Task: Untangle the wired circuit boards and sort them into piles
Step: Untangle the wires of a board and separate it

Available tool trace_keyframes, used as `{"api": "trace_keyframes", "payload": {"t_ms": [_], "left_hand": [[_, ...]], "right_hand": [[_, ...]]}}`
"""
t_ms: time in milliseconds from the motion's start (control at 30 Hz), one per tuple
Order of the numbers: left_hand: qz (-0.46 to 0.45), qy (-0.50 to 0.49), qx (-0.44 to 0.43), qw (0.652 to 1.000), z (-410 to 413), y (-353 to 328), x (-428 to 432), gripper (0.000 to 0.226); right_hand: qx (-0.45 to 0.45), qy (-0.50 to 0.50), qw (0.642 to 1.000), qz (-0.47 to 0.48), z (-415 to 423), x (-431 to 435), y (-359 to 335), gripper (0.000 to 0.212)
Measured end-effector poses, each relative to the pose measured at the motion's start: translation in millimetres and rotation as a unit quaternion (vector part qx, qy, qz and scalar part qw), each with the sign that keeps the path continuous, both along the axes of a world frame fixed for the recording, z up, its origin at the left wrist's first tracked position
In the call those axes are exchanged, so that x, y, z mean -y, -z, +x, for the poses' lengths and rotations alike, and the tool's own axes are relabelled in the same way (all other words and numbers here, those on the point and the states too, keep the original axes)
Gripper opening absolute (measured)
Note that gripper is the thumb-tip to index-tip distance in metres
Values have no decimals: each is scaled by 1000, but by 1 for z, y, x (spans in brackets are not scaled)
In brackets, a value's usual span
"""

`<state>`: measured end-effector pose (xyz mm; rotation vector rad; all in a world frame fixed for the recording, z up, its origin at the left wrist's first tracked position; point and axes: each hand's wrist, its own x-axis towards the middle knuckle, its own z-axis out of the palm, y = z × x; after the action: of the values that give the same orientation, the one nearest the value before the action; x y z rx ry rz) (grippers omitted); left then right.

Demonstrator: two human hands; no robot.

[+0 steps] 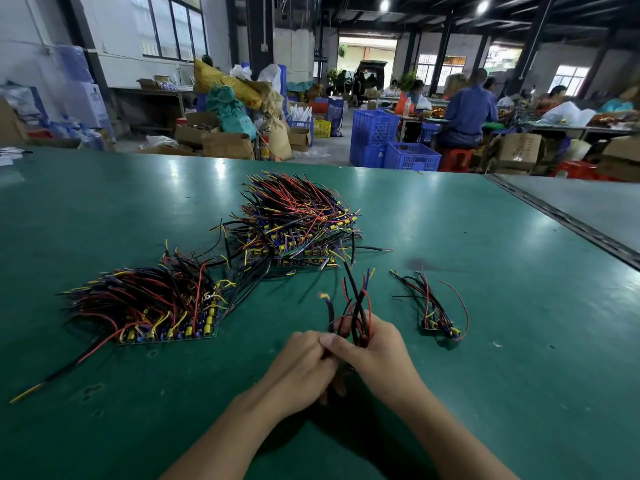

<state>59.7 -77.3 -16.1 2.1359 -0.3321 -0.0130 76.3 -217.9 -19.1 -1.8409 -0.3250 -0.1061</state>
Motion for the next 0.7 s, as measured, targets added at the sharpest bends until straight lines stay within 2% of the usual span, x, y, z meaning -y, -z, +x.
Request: {"api": "trace_keyframes", "payload": {"t_ms": [67,167,233,300,400,467,533,600,700], "left_hand": [[18,27,4,999,0,0,1,24],[26,36,25,999,2,6,3,26],[24,35,21,999,2,9,5,31],[-13,43,12,999,1,11,9,37],[-129,3,-12,992,-1,6,13,52],[-172,-46,-6,984,0,2,10,72],[-180,-28,-9,983,0,1,8,79],[-223,1,-41,974,-1,1,11,72],[-270,-6,-73,960,0,2,12,46]], "right_hand": [[28,28,999,-33,1,0,2,16],[78,76,992,-66,4,1,5,33],[85,95,990,-61,5,2,5,32],[65,105,992,-31,8,3,5,25],[11,100,994,44,11,9,0,29],[-13,55,997,56,11,13,-3,32],[-27,-33,998,48,9,12,-3,36],[-19,-108,994,6,5,10,-2,34],[-16,-195,977,-84,-1,5,-1,32]]}}
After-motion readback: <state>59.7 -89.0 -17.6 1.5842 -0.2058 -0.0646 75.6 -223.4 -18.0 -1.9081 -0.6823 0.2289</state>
